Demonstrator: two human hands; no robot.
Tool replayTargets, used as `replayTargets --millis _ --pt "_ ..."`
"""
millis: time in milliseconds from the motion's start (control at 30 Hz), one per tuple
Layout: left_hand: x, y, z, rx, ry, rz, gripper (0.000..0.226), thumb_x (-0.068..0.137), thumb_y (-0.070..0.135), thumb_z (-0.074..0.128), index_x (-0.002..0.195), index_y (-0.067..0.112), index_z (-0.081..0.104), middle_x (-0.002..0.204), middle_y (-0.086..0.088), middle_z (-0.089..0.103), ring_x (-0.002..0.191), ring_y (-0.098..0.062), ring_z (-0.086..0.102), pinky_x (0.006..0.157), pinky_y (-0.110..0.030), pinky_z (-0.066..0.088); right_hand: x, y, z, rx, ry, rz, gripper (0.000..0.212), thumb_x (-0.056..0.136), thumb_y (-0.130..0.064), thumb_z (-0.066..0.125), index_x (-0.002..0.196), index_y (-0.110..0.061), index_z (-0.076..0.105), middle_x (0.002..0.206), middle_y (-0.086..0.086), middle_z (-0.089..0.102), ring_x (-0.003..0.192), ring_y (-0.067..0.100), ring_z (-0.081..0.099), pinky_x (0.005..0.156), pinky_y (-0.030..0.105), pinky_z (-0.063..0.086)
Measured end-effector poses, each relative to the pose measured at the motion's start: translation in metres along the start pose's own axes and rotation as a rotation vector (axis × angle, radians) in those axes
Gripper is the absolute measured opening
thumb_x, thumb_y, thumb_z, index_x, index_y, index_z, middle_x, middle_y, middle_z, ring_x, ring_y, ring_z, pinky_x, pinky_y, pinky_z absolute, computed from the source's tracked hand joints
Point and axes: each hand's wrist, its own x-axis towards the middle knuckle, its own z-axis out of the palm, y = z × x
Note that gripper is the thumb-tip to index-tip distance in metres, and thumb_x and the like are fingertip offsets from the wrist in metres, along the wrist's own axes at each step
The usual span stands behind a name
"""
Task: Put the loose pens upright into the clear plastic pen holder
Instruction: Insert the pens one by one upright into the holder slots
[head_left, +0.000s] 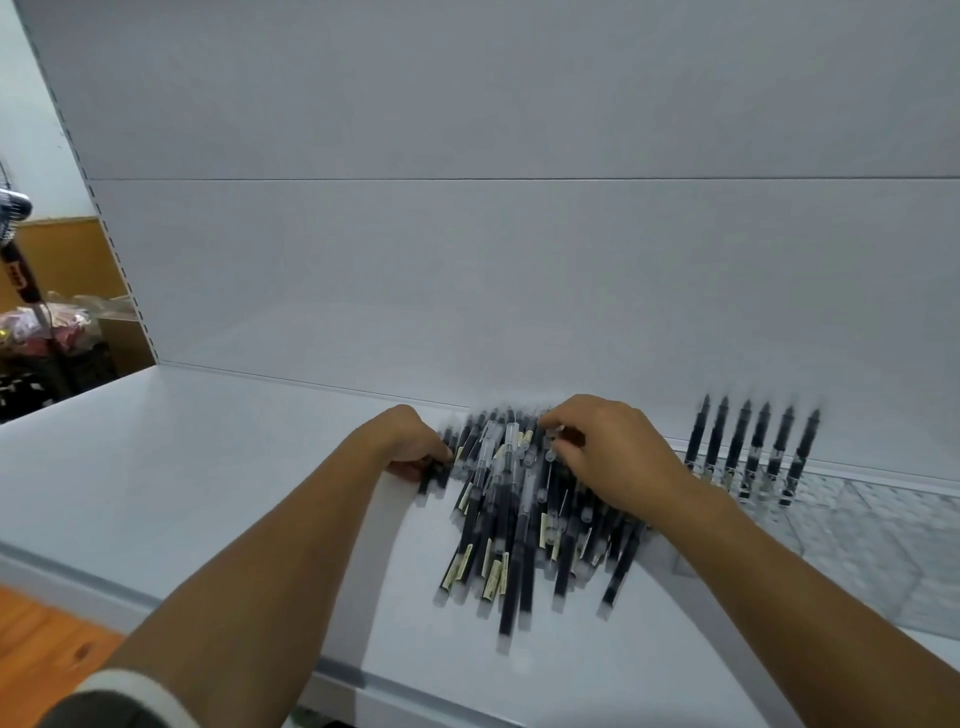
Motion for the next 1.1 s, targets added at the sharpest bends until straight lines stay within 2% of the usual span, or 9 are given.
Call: replayTargets --millis 133,267,400,467,600,767,833,933,1100 --pt "-0.002 -0.006 -0.001 -0.123 -0.018 -0.011 0.018 0.080 0.011 0.076 0.075 0.001 0.062 0.071 -0.014 0.065 0.053 -0.024 0.061 0.055 -0.028 0.055 -0.001 0.002 -0.002 0.048 0.065 -0.003 0.020 0.096 -0.024 0.061 0.113 -0.028 0.070 0.112 -0.013 0.064 0.091 0.004 0.058 0.084 0.022 0.048" --pt "-0.009 -0.015 -0.003 -0.340 -0.022 0.006 0.014 0.083 0.003 0.071 0.078 -0.009 0.066 0.062 -0.016 0.066 0.040 -0.024 0.058 0.039 -0.025 0.047 -0.003 0.005 -0.010 0.167 0.204 0.048 0.014 0.097 -0.028 0.058 0.109 -0.029 0.066 0.094 -0.020 0.063 0.076 -0.004 0.059 0.071 0.015 0.046" --pt "-0.011 -0.013 0.003 -0.619 0.113 0.120 0.011 0.086 0.007 0.071 0.093 -0.001 0.068 0.088 -0.018 0.073 0.068 -0.022 0.070 0.067 -0.031 0.058 -0.008 0.011 -0.023 0.407 0.305 0.155 0.007 0.093 -0.023 0.064 0.096 -0.029 0.062 0.082 -0.019 0.065 0.066 -0.005 0.061 0.057 0.008 0.044" --pt "-0.014 -0.004 0.007 -0.768 0.170 0.197 0.008 0.090 0.009 0.068 0.096 0.005 0.066 0.093 -0.014 0.072 0.076 -0.015 0.073 0.066 -0.027 0.057 -0.012 0.013 -0.029 0.555 0.349 0.184 0.009 0.090 -0.018 0.068 0.091 -0.026 0.064 0.078 -0.013 0.067 0.058 -0.004 0.059 0.053 0.010 0.044" --pt "-0.031 0.029 0.018 -0.969 0.148 0.364 0.016 0.093 0.011 0.064 0.107 0.004 0.062 0.101 -0.015 0.071 0.087 -0.016 0.073 0.070 -0.026 0.057 -0.020 0.014 -0.036 0.761 0.393 0.196 0.017 0.086 -0.007 0.071 0.080 -0.021 0.064 0.095 -0.012 0.072 0.076 0.001 0.068 0.065 0.016 0.054" --pt "-0.065 0.073 0.041 -1.124 0.018 0.504 0.023 0.089 0.014 0.067 0.110 0.004 0.065 0.098 -0.009 0.075 0.088 -0.015 0.073 0.066 -0.020 0.055 -0.028 0.018 -0.047 0.894 0.438 0.254 0.013 0.083 -0.013 0.076 0.082 -0.022 0.067 0.086 -0.009 0.075 0.084 0.007 0.071 0.076 0.023 0.056" --pt "-0.078 0.089 0.051 -1.180 -0.010 0.543 0.019 0.091 0.014 0.065 0.108 0.006 0.066 0.098 -0.008 0.075 0.084 -0.014 0.072 0.066 -0.021 0.055 -0.031 0.018 -0.051 0.878 0.399 0.257 0.015 0.084 -0.015 0.075 0.090 -0.026 0.066 0.083 -0.005 0.074 0.083 0.011 0.071 0.078 0.029 0.057" --pt "-0.093 0.108 0.066 -1.215 -0.056 0.607 0.020 0.092 0.013 0.064 0.111 0.006 0.065 0.099 -0.006 0.075 0.088 -0.015 0.072 0.073 -0.024 0.057 -0.038 0.022 -0.058 0.709 0.340 0.230 0.025 0.089 -0.020 0.070 0.108 -0.035 0.068 0.079 -0.009 0.069 0.075 0.005 0.067 0.066 0.016 0.053" --pt "-0.110 0.128 0.086 -1.242 -0.105 0.685 0.028 0.090 0.015 0.066 0.116 0.009 0.060 0.102 -0.004 0.075 0.098 -0.015 0.071 0.075 -0.023 0.057 -0.056 0.040 -0.078 0.577 0.360 0.255 0.017 0.087 -0.029 0.072 0.098 -0.041 0.068 0.079 -0.015 0.070 0.075 -0.004 0.063 0.065 0.010 0.044"
